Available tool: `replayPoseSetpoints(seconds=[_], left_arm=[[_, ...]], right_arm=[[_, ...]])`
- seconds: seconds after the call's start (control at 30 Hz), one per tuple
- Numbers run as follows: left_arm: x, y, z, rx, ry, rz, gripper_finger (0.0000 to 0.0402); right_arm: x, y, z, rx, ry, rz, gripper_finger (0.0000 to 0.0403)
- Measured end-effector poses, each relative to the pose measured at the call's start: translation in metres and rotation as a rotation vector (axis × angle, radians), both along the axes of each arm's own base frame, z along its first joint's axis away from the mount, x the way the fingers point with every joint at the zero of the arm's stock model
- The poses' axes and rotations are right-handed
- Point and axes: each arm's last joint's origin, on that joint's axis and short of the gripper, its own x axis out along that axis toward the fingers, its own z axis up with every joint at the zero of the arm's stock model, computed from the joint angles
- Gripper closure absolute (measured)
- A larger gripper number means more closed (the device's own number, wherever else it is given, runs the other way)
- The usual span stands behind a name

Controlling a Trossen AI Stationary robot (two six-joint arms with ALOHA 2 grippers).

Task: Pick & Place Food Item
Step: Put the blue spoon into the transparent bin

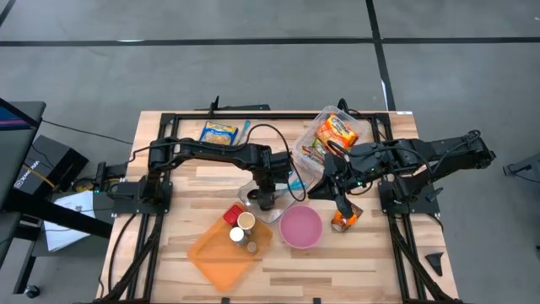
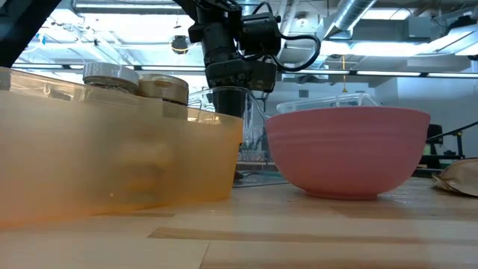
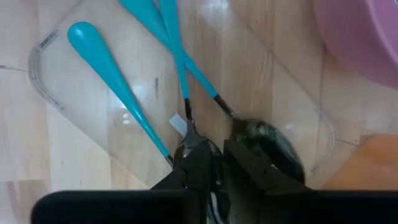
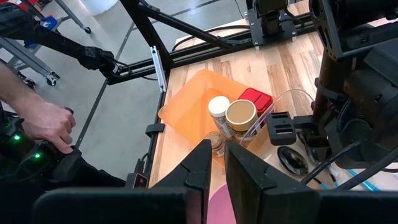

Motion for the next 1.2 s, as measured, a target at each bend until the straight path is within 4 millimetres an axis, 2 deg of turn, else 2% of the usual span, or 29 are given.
replayPoseSetpoints(seconds=[0.17,0.3,0.53,0.73,0.93,1.03,1.2], left_arm=[[-0.002,0.000,0.004,-0.001,-0.006,0.004,0.0343],[-0.005,0.000,0.027,0.007,-0.087,0.004,0.0339],[-0.024,-0.001,0.090,0.045,-0.291,0.018,0.0336],[-0.058,0.000,0.153,0.168,-0.490,0.137,0.0334],[-0.089,0.002,0.197,0.288,-0.655,0.252,0.0334],[-0.100,0.006,0.209,0.376,-0.686,0.357,0.0334],[-0.107,0.024,0.212,0.511,-0.681,0.581,0.0334]], right_arm=[[0.000,0.000,0.000,0.003,0.001,0.005,0.0361],[0.000,0.000,0.000,0.003,0.001,0.006,0.0361],[0.000,0.000,0.000,0.002,0.004,0.006,0.0361],[0.000,0.000,0.000,0.002,0.004,0.006,0.0361],[0.000,0.000,0.000,0.003,-0.001,0.005,0.0361],[0.000,0.000,0.000,0.004,-0.003,0.005,0.0361],[0.000,0.000,0.001,0.004,-0.006,0.005,0.0361]])
